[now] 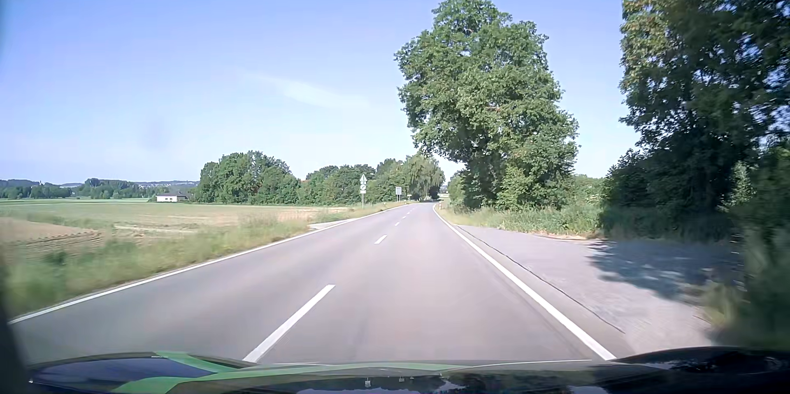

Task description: Follow the waypoints while adhering to traffic rules and regulations

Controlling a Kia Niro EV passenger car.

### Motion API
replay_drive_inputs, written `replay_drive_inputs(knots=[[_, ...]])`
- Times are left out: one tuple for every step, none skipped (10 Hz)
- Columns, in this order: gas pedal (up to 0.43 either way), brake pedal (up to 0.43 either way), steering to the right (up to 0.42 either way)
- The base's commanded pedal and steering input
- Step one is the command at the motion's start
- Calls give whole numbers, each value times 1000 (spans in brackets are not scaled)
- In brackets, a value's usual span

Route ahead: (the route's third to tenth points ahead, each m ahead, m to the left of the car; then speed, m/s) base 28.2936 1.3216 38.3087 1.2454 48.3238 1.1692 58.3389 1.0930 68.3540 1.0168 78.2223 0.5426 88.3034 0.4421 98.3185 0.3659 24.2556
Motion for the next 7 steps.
replay_drive_inputs(knots=[[169, 0, 1], [169, 0, 1], [169, 0, 1], [169, 0, 0], [169, 0, 1], [169, 0, 0], [177, 0, 0]])
